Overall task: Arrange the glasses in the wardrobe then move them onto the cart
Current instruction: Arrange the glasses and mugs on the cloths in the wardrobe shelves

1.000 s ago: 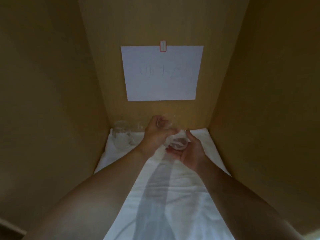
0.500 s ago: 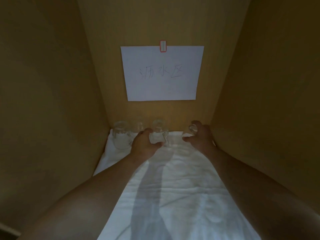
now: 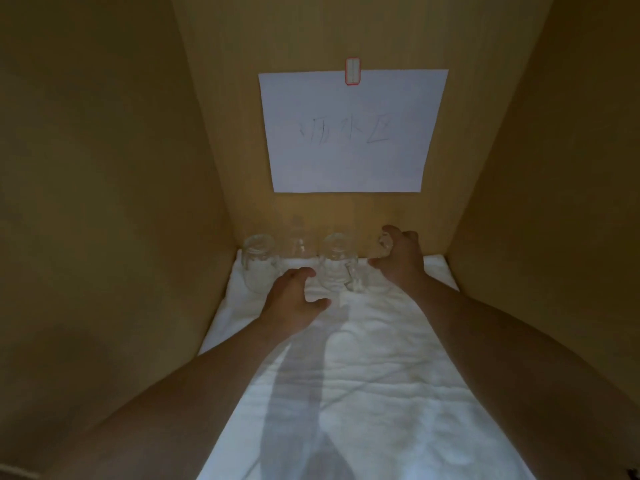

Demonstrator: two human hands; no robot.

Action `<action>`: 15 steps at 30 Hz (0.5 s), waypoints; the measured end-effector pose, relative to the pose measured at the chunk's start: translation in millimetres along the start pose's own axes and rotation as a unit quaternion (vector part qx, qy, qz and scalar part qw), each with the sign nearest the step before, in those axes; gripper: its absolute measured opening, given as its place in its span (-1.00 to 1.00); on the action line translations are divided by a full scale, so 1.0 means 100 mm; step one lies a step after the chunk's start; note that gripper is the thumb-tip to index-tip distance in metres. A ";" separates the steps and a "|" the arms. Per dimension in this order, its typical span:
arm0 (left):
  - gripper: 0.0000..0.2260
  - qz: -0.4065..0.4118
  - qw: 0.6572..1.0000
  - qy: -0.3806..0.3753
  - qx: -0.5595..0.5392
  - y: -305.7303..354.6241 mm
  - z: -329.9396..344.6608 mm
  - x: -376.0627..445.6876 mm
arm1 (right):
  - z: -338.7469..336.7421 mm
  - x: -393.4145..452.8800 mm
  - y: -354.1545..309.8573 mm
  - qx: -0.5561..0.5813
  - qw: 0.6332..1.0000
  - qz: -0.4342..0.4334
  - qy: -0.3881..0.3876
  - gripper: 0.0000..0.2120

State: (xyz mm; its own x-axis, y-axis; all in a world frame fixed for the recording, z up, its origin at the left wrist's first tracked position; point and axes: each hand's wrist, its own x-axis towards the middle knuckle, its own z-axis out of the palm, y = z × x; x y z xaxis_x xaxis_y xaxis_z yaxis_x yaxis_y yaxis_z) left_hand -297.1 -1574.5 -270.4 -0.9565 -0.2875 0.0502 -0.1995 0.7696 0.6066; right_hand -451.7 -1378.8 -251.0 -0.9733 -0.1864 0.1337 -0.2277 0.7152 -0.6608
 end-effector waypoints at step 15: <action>-0.42 0.005 0.999 -0.020 0.026 -0.07 0.02 -0.03 | 0.09 0.03 -0.16 -0.019 0.999 0.003 -0.026 -0.07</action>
State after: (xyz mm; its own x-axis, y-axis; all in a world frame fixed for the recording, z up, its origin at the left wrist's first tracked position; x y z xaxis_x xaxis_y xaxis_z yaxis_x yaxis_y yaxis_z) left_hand -293.2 -1577.6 -276.1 -0.9663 -0.2563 0.0234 -0.1991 0.8018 0.5634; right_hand -450.3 -1396.4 -246.5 -0.9720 -0.2166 0.0914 -0.2247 0.7416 -0.6321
